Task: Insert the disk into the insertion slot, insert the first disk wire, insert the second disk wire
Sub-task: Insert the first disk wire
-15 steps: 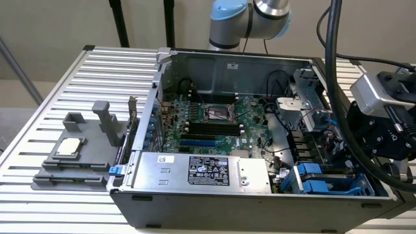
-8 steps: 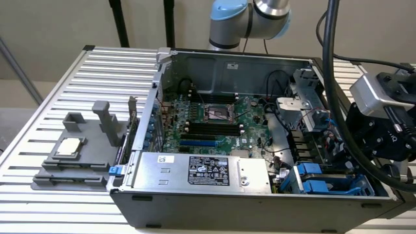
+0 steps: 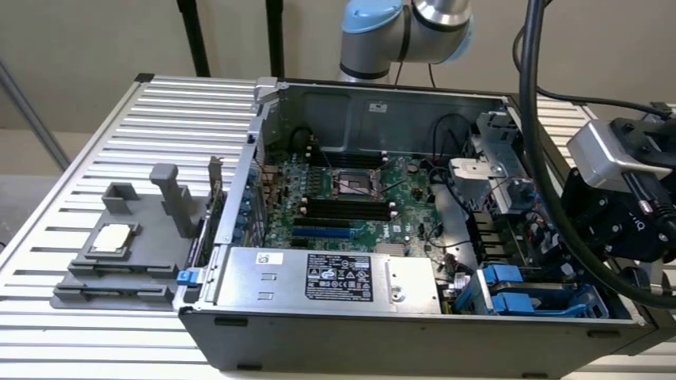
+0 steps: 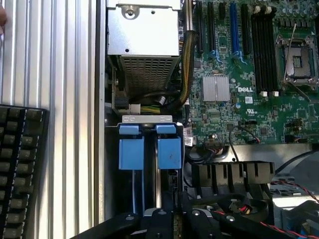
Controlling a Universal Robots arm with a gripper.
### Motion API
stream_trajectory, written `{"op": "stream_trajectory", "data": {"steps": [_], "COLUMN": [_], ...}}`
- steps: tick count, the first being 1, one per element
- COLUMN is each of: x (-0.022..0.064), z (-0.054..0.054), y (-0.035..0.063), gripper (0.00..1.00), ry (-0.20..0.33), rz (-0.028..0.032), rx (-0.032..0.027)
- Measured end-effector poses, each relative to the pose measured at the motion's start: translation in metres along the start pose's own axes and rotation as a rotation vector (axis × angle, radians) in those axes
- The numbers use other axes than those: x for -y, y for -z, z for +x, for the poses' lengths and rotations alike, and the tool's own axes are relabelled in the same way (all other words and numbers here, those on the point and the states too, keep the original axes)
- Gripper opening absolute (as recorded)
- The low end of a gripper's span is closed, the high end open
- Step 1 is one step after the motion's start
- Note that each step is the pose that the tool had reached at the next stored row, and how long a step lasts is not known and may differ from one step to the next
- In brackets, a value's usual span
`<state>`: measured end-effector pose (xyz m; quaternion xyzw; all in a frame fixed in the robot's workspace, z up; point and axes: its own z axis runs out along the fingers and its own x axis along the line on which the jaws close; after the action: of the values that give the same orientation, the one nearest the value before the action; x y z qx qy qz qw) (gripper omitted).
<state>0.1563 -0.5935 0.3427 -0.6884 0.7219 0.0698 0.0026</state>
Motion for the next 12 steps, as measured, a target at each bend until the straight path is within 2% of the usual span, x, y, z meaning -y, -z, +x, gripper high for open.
{"op": "stream_trajectory", "data": {"steps": [12], "x": [0.0001], "z": [-0.0019], "y": [-0.0017], "gripper": [0.16], "ry": [0.0], "rz": [0.0049], "rx": [-0.0004]}}
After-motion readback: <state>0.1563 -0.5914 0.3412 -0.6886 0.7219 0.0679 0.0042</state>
